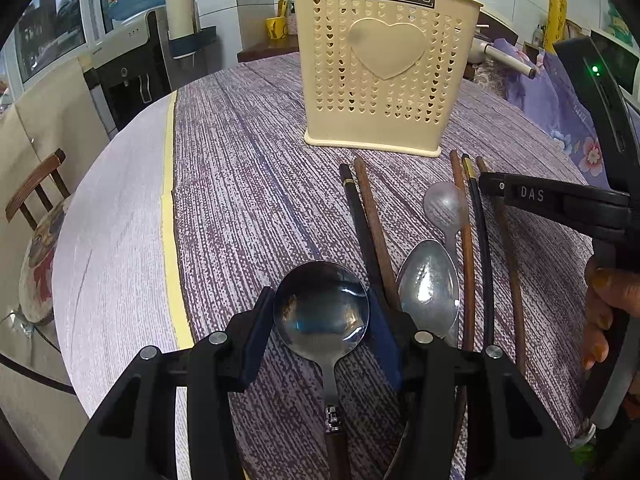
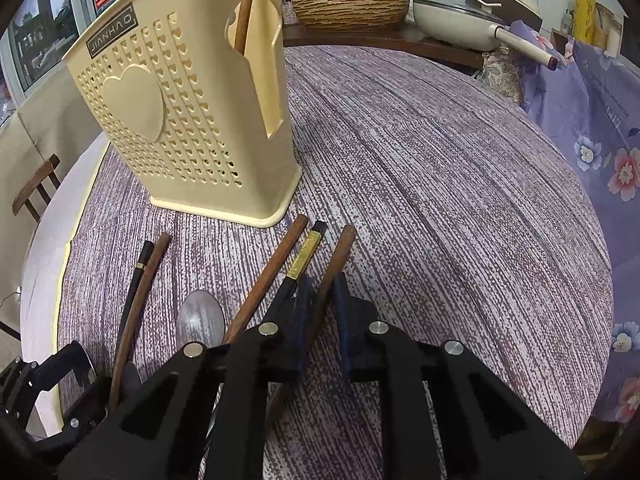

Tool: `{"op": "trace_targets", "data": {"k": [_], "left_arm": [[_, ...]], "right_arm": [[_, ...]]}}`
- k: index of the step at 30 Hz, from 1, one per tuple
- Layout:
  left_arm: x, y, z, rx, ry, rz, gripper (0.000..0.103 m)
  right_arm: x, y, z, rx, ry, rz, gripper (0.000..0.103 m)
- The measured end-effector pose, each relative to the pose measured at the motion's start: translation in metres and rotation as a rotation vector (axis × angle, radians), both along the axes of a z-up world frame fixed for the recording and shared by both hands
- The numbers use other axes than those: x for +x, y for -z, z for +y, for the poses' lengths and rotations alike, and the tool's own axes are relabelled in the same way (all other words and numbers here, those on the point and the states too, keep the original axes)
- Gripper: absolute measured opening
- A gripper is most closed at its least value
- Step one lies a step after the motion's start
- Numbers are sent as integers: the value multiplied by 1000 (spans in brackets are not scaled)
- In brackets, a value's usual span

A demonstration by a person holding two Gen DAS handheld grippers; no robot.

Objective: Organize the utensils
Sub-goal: 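Grasp a steel spoon with the left tool while the right tool grasps a wooden chopstick, then lift the spoon and the chopstick and carry both over the holder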

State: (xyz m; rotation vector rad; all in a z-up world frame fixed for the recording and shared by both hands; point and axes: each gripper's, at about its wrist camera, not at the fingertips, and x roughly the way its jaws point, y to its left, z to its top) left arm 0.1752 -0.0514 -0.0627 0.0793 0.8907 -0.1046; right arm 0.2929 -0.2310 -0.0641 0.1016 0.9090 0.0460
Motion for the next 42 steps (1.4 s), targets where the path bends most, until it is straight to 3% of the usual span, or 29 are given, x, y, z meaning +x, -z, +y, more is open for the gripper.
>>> {"op": "trace_targets", "data": {"k": [5,11,19,28,37,42], "left_arm": [[2,-1,3,-30,0,4,47],[3,-9,10,-71,3,-22,47],[5,-31,16,-104,10,-88,47],[8,-64,26,-167,20,-163,47],[5,-92,30,-194,40,-234,46],[6,-101,31,-206,53,-251,46]], "right_arm": [[5,0,-11,82,9,3,11],[6,0,-31,265,13,-3,9],[-9,-26,-50,462,-28,-75,8],[-35,-70,-63,604,-145,-225,8],[-64,-108,-54,515,-258,-346,8],[-69,-119,-59,522,-286,-363,8]]}}
